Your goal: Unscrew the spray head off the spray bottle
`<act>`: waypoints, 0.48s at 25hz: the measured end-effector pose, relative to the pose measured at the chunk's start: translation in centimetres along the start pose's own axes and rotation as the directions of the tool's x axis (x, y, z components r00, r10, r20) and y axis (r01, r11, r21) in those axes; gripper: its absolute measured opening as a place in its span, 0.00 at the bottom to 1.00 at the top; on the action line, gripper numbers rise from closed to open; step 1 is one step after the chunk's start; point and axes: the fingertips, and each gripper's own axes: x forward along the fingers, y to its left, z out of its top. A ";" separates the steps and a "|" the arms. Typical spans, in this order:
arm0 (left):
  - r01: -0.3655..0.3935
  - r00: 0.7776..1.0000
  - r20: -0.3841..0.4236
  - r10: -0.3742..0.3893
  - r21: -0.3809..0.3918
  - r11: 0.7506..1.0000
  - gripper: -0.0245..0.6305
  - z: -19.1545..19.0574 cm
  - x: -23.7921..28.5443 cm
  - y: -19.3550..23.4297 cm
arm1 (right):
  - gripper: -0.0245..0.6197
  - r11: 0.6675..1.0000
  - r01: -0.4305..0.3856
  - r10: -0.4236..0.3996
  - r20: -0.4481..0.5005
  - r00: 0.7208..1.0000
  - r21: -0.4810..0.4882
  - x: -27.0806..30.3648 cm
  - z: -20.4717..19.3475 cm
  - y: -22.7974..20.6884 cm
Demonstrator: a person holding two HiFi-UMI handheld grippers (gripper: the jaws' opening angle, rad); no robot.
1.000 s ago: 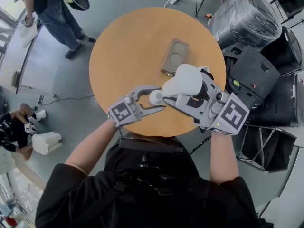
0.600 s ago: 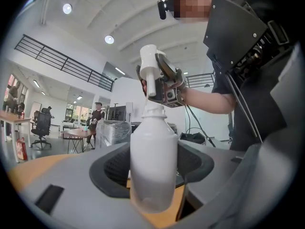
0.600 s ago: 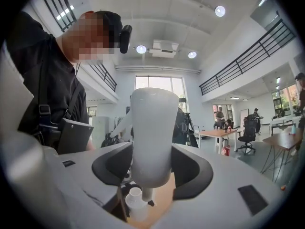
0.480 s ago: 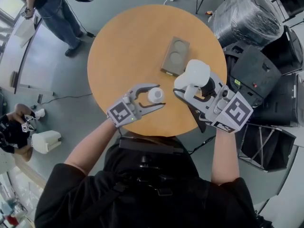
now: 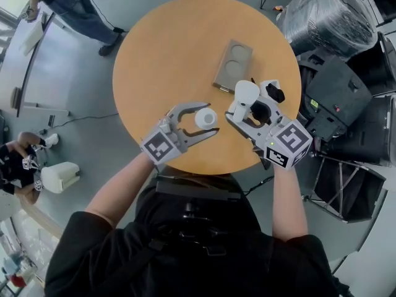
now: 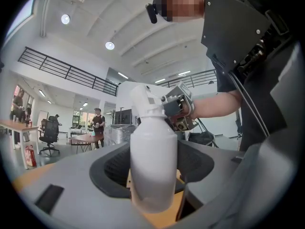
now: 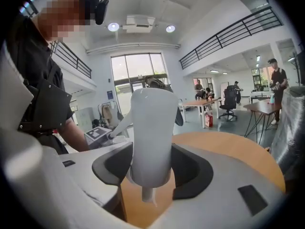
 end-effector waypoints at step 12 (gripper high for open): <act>-0.101 0.995 0.014 0.101 -0.022 0.995 0.51 -5.4 1.5 2.2 | 0.45 0.990 0.070 -0.051 -0.156 0.986 0.119 3.6 -9.7 -4.7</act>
